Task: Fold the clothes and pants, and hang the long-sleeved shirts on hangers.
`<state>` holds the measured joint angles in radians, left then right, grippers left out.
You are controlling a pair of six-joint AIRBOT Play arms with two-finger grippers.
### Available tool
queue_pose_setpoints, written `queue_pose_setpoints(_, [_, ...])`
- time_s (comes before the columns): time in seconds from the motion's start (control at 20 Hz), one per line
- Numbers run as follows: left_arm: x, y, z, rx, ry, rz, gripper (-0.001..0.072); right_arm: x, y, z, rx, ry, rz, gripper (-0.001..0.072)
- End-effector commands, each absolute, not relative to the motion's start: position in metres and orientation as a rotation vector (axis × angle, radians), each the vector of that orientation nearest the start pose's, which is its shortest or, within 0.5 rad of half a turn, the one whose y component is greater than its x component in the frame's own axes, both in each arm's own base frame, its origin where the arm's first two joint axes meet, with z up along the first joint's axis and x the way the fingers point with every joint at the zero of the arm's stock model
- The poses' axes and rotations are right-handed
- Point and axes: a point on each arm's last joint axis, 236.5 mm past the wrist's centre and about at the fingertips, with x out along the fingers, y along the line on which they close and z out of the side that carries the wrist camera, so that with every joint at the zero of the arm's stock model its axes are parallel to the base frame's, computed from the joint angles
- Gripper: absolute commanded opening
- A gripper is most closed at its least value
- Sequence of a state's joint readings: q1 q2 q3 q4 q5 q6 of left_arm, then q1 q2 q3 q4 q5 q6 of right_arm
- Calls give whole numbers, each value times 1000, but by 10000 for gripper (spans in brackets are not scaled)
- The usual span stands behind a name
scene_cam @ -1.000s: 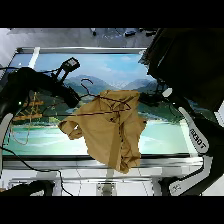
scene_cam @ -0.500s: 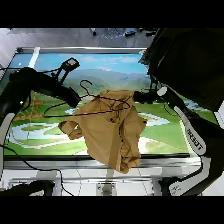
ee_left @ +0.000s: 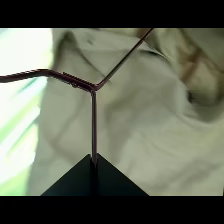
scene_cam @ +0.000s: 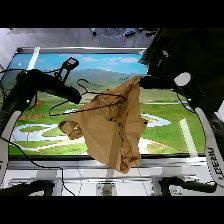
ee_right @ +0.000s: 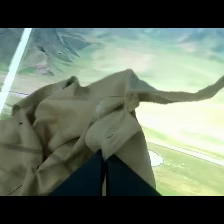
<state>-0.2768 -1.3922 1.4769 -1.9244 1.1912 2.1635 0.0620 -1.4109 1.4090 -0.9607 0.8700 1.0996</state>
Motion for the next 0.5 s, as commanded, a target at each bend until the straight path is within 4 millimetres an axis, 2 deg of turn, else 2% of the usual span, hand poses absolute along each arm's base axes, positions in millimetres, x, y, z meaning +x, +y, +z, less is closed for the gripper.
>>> queue_pose_setpoints(0.0, [435,-202,100,488,823,-759,30,465,152,156,79,706,620,29])
queue_pose_setpoints(0.15, [439,-240,115,604,665,-830,30,434,178,193,100,650,765,29])
queue_pose_setpoints(0.3, [423,-286,128,651,543,-948,30,405,194,225,110,597,869,29])
queue_pose_setpoints(0.45, [430,-307,146,649,431,-929,30,366,210,246,125,598,987,30])
